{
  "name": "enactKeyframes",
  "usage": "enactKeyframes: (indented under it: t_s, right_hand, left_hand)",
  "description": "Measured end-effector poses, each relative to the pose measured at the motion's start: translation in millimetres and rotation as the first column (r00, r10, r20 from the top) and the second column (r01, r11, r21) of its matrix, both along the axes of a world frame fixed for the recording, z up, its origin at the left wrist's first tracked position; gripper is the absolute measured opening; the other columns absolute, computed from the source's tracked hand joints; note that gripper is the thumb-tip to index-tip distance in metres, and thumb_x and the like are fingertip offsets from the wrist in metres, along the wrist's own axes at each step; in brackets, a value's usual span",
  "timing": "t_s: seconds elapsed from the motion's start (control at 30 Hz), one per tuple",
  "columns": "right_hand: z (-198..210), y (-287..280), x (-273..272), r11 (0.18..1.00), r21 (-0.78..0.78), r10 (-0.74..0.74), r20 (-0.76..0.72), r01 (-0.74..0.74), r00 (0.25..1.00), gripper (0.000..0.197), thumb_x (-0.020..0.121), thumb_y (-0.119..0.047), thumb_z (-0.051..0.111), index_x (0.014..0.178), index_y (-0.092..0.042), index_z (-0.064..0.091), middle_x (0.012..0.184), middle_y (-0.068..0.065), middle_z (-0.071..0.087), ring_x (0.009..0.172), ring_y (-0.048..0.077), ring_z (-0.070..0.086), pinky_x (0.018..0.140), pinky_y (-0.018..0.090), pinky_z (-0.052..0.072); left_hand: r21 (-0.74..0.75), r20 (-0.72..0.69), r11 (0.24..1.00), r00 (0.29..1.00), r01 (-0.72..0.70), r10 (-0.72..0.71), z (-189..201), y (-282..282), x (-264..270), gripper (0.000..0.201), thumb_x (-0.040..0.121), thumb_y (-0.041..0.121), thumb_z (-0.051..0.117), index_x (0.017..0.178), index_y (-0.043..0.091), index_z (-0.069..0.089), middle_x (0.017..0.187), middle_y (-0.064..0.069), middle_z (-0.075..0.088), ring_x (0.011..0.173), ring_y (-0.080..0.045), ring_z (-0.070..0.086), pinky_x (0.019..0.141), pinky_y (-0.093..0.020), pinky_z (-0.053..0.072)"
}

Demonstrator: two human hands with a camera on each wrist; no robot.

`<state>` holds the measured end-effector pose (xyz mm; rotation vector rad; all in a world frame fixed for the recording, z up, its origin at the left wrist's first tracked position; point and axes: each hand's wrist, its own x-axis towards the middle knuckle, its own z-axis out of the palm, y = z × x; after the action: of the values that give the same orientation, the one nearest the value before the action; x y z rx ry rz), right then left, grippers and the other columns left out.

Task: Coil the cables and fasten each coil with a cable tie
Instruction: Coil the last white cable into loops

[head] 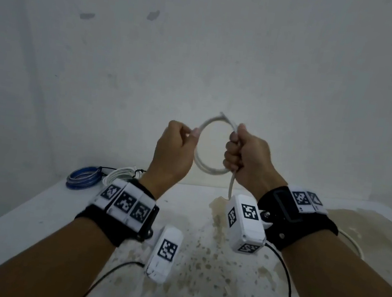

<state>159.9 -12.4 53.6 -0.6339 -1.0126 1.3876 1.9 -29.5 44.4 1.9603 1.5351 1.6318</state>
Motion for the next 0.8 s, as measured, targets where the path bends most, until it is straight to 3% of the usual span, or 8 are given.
enactKeyframes:
  t_s: [0.07, 0.13, 0.17, 0.23, 0.37, 0.5, 0.63, 0.8]
  right_hand:
    - [7, 2, 3, 0.995, 0.033, -0.091, -0.145, 0.097, 0.985, 0.045, 0.106, -0.039, 0.036, 0.066, -0.018, 0.042, 0.047, -0.005, 0.027, 0.038, 0.01, 0.017, 0.04, 0.024, 0.013]
    - [13, 0, 6, 0.987, 0.057, -0.133, -0.24, 0.15, 0.962, 0.045, 0.106, -0.039, 0.035, 0.066, -0.018, 0.042, 0.048, -0.005, 0.027, 0.04, 0.01, 0.017, 0.041, 0.026, 0.015]
    - [16, -3, 6, 0.985, 0.064, -0.14, -0.264, 0.162, 0.954, 0.045, 0.106, -0.039, 0.035, 0.066, -0.018, 0.042, 0.049, -0.005, 0.027, 0.041, 0.01, 0.018, 0.041, 0.025, 0.016]
    - [19, -8, 8, 0.982, 0.077, -0.145, -0.287, 0.174, 0.947, 0.046, 0.106, -0.04, 0.035, 0.066, -0.018, 0.043, 0.05, -0.005, 0.027, 0.042, 0.011, 0.017, 0.04, 0.025, 0.019]
    - [13, -18, 20, 0.979, 0.088, -0.157, -0.269, 0.186, 0.95, 0.046, 0.106, -0.041, 0.035, 0.066, -0.018, 0.043, 0.05, -0.005, 0.027, 0.041, 0.011, 0.017, 0.04, 0.024, 0.02]
    - [4, -23, 45, 0.974, 0.072, -0.192, -0.248, 0.216, 0.95, 0.046, 0.106, -0.041, 0.034, 0.067, -0.018, 0.043, 0.049, -0.005, 0.027, 0.04, 0.011, 0.018, 0.039, 0.024, 0.021]
    - [6, -20, 85, 0.929, 0.053, -0.347, -0.216, 0.365, 0.913, 0.046, 0.106, -0.04, 0.033, 0.067, -0.019, 0.042, 0.048, -0.006, 0.03, 0.038, 0.01, 0.02, 0.038, 0.023, 0.02]
    - [6, -21, 119, 0.925, 0.055, -0.365, -0.146, 0.376, 0.919, 0.045, 0.106, -0.04, 0.034, 0.066, -0.018, 0.042, 0.047, -0.006, 0.029, 0.037, 0.01, 0.019, 0.04, 0.023, 0.017]
  left_hand:
    - [-0.383, 0.118, 0.915, 0.989, 0.129, -0.09, -8, -17, 12, 0.047, 0.102, 0.046, 0.04, 0.08, 0.009, 0.06, 0.079, -0.01, 0.061, 0.068, -0.022, 0.059, 0.068, -0.035, 0.053]
    - [-0.699, 0.323, 0.57, 0.902, 0.432, -0.287, -22, -41, 29, 0.064, 0.099, 0.058, 0.034, 0.087, 0.003, 0.065, 0.076, -0.012, 0.064, 0.064, -0.022, 0.062, 0.064, -0.033, 0.056]
    - [-0.711, 0.461, 0.407, 0.817, 0.573, -0.346, -30, -47, 36, 0.069, 0.097, 0.062, 0.031, 0.093, 0.003, 0.066, 0.081, -0.013, 0.066, 0.069, -0.024, 0.064, 0.068, -0.034, 0.058]
    - [-0.587, 0.69, 0.271, 0.646, 0.763, -0.325, -41, -43, 50, 0.075, 0.096, 0.065, 0.027, 0.102, 0.001, 0.066, 0.092, -0.016, 0.067, 0.084, -0.027, 0.065, 0.08, -0.036, 0.056]
    - [-0.244, 0.97, 0.372, 0.227, 0.896, 0.09, -31, -12, 68, 0.066, 0.101, 0.046, 0.043, 0.133, -0.012, 0.044, 0.126, -0.022, 0.057, 0.111, -0.034, 0.059, 0.093, -0.042, 0.051]
    - [-0.07, 0.989, 0.626, -0.028, 0.776, 0.145, -7, -5, 81, 0.021, 0.099, 0.002, 0.045, 0.119, -0.005, 0.044, 0.118, -0.028, 0.054, 0.096, -0.036, 0.063, 0.069, -0.043, 0.054]
    - [-0.225, 0.974, 0.734, 0.174, 0.64, 0.147, -1, -2, 93, 0.02, 0.1, -0.004, 0.034, 0.086, 0.0, 0.048, 0.074, -0.014, 0.048, 0.06, -0.02, 0.046, 0.056, -0.033, 0.047]
    - [-0.295, 0.79, 0.856, 0.612, 0.426, -0.032, 0, 6, 110, 0.028, 0.104, 0.013, 0.04, 0.085, 0.003, 0.06, 0.067, -0.005, 0.049, 0.055, -0.013, 0.047, 0.051, -0.023, 0.049]
